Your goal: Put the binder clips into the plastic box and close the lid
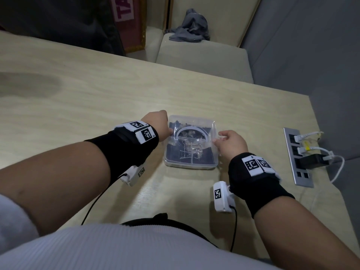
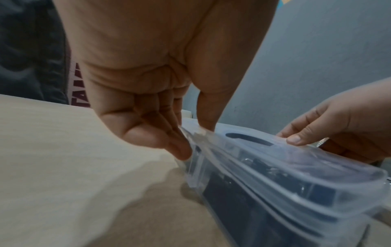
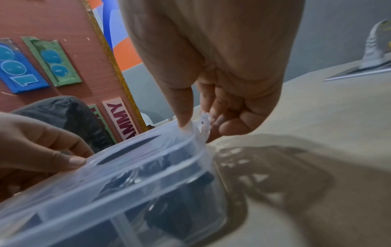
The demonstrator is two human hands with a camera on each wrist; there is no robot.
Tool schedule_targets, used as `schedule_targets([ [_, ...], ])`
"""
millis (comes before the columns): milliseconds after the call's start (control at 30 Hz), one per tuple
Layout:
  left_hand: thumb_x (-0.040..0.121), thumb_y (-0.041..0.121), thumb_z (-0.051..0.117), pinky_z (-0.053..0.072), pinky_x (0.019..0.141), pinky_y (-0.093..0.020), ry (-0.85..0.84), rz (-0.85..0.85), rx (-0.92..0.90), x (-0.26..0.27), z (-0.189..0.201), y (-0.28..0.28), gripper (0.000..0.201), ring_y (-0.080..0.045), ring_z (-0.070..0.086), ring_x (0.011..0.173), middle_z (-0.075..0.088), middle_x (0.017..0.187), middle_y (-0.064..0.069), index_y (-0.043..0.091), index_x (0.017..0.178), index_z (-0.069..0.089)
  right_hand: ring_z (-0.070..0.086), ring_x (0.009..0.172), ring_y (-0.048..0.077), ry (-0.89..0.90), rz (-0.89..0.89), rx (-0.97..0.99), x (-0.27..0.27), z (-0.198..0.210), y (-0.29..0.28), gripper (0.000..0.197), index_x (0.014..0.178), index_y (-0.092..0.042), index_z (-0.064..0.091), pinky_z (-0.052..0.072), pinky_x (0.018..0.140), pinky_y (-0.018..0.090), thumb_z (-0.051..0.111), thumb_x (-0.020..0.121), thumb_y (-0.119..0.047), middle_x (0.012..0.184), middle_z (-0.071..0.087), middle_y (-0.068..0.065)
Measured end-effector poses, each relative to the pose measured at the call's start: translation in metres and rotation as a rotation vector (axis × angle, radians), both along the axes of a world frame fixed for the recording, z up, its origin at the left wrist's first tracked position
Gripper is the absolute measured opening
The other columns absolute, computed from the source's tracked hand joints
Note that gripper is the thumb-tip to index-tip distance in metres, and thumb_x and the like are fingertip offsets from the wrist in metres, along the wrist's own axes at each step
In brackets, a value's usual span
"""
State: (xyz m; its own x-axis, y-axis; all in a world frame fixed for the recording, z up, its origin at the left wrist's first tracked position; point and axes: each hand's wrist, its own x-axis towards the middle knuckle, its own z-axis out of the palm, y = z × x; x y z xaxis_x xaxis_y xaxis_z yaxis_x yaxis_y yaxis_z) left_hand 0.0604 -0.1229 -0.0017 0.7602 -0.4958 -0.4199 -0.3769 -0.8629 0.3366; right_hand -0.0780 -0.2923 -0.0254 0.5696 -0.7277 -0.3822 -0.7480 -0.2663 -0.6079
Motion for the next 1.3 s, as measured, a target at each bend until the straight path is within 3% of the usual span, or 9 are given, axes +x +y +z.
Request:
schedule_targets([
  [167,0.089,0.03,0.06,0.046,0.068,-0.032,0.008,-0.001,0.01,0.0,0.001,-0.001,0.039,-0.03,0.064,0.094,0.068,0.107,-0.014,0.005,0.118,0.052,0.064,0.102,0.028,0.017,0.003,-0.034,-0.001,0.0,0.001,0.035,0.12,-0.018,0.06,0.049,0.095,0.039,0.064,0.086,-0.024,0.116,0.066,0.007],
  [233,0.088,0.029,0.06,0.05,0.064,-0.031,0.044,0.038,-0.009,0.0,0.0,0.0,0.024,-0.024,0.065,0.068,0.076,0.092,-0.013,0.006,0.096,0.06,0.064,0.102,0.029,0.027,-0.006,-0.038,-0.001,0.001,0.0,0.033,0.118,-0.018,0.062,0.05,0.094,0.04,0.064,0.085,-0.025,0.115,0.067,0.007],
  [300,0.088,0.028,0.059,0.054,0.064,-0.029,0.083,0.077,-0.017,0.0,-0.003,0.002,0.029,-0.017,0.058,0.048,0.078,0.08,-0.011,0.005,0.074,0.07,0.064,0.101,0.029,0.04,-0.012,-0.038,0.0,0.001,-0.001,0.03,0.114,-0.017,0.064,0.051,0.092,0.041,0.064,0.085,-0.026,0.112,0.068,0.007],
  [400,0.088,0.035,0.058,0.056,0.069,-0.029,0.09,0.098,-0.007,0.0,-0.006,0.004,0.042,-0.016,0.056,0.047,0.078,0.074,-0.008,0.003,0.07,0.078,0.064,0.099,0.029,0.057,-0.012,-0.056,0.0,0.001,0.0,0.025,0.107,-0.014,0.066,0.051,0.089,0.038,0.063,0.086,-0.027,0.107,0.07,0.007],
  [567,0.089,0.035,0.057,0.046,0.052,-0.023,0.029,0.048,0.028,0.001,-0.008,0.003,0.048,-0.015,0.053,0.043,0.071,0.06,-0.005,0.011,0.049,0.067,0.063,0.096,0.029,0.079,0.011,-0.099,0.002,0.005,0.001,0.019,0.102,-0.014,0.066,0.047,0.079,0.031,0.063,0.086,-0.025,0.103,0.069,0.006],
  [833,0.088,0.033,0.055,0.048,0.055,-0.024,0.029,0.009,0.036,0.001,-0.009,0.002,0.05,-0.014,0.052,0.041,0.062,0.045,0.0,0.013,0.043,0.063,0.06,0.087,0.028,0.095,0.04,-0.153,0.002,0.006,0.004,0.016,0.098,-0.014,0.066,0.044,0.072,0.029,0.06,0.088,-0.024,0.099,0.069,0.007],
  [967,0.087,0.026,0.057,0.039,0.045,-0.023,0.005,0.008,0.056,-0.002,-0.004,-0.002,0.049,-0.011,0.051,0.036,0.053,0.031,0.001,0.011,0.04,0.058,0.051,0.078,0.024,0.167,0.088,-0.283,0.005,0.009,0.007,0.012,0.094,-0.015,0.066,0.038,0.067,0.027,0.056,0.088,-0.019,0.097,0.069,0.007],
  [1133,0.087,0.027,0.057,0.036,0.045,-0.025,0.003,-0.018,0.084,-0.003,-0.002,-0.003,0.049,-0.012,0.05,0.038,0.057,0.041,0.0,0.012,0.04,0.055,0.052,0.078,0.024,0.176,0.094,-0.304,0.004,0.01,0.005,0.012,0.092,-0.014,0.065,0.037,0.067,0.027,0.055,0.088,-0.02,0.096,0.068,0.006],
  [1300,0.093,0.052,0.046,0.046,0.064,-0.032,0.026,-0.018,0.068,0.003,-0.013,0.008,0.058,-0.024,0.058,0.055,0.066,0.062,-0.007,0.01,0.055,0.057,0.061,0.087,0.028,0.102,0.064,-0.192,-0.004,-0.001,0.002,0.027,0.102,-0.013,0.061,0.049,0.075,0.032,0.058,0.087,-0.034,0.105,0.066,0.009],
])
